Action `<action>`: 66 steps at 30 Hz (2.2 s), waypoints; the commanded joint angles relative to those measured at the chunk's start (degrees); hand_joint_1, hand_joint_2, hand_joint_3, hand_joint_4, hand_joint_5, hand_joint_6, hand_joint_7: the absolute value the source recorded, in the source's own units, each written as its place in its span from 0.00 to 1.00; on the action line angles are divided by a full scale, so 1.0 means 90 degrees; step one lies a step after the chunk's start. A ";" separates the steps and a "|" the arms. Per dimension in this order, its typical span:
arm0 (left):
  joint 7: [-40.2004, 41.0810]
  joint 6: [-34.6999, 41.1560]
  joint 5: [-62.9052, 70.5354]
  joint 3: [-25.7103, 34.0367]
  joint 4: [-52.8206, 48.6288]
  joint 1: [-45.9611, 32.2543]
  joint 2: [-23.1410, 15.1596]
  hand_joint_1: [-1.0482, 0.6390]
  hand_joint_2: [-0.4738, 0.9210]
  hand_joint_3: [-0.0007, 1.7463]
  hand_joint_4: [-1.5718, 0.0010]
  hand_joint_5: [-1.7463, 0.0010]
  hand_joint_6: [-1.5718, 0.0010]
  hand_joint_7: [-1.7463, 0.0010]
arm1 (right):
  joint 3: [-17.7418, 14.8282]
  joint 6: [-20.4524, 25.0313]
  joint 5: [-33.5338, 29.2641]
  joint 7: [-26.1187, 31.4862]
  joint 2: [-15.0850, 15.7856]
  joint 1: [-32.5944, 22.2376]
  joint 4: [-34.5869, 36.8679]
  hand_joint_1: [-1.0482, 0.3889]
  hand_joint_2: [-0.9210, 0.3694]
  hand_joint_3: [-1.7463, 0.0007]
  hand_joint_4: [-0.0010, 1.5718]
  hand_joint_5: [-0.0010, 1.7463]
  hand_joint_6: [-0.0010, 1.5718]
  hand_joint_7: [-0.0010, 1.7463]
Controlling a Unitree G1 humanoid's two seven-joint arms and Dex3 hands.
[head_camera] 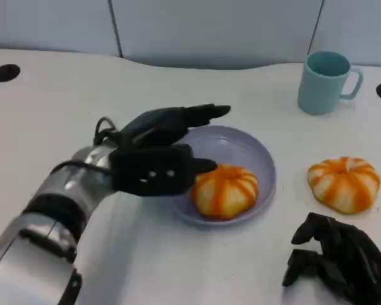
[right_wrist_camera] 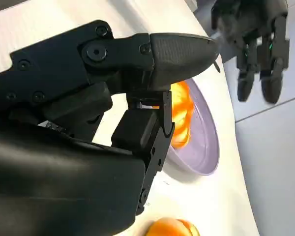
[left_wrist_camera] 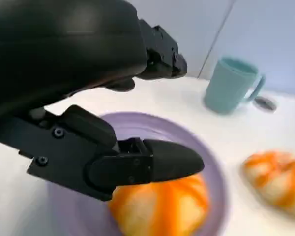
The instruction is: Grasp the bread from the table and place it into the plate.
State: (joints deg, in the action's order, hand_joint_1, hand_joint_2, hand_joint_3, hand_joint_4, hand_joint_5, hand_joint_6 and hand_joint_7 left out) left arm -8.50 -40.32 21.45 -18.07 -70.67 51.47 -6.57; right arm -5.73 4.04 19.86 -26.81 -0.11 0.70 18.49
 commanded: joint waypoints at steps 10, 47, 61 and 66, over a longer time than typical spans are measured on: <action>-0.3227 0.0260 -0.3933 0.2402 0.1743 -0.2091 0.0417 0.27 1.00 0.18 0.72 0.64 0.69 0.96 | -0.0054 -0.0027 0.0000 0.0008 0.0069 0.0045 0.0090 0.42 0.00 0.78 0.82 0.59 0.73 0.56; -0.2235 0.4218 -0.5439 0.2827 0.6602 -0.6264 0.1230 0.30 1.00 0.19 0.58 0.04 0.64 0.23 | -0.0206 0.0030 0.0138 -0.0163 0.0312 -0.0060 0.0022 0.43 0.00 0.77 0.83 0.57 0.75 0.54; -0.2489 0.3496 -0.5303 0.3081 0.5862 -0.5811 0.1089 0.30 1.00 0.18 0.59 0.06 0.62 0.27 | -0.0269 -0.0163 0.0120 -0.0285 0.0373 0.0029 0.0283 0.44 0.00 0.75 0.80 0.59 0.73 0.56; -0.2665 0.3254 -0.5390 0.3192 0.5591 -0.5660 0.1113 0.30 1.00 0.18 0.58 0.03 0.59 0.30 | -0.0270 -0.0265 0.0068 -0.0252 0.0359 0.0048 0.0354 0.43 0.00 0.75 0.80 0.58 0.73 0.56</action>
State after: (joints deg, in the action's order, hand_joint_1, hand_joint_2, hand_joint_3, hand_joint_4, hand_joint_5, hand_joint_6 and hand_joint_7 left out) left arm -31.71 -9.34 -26.44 9.51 -19.16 -0.23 4.03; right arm -7.64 2.61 20.76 -29.12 2.40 1.09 21.15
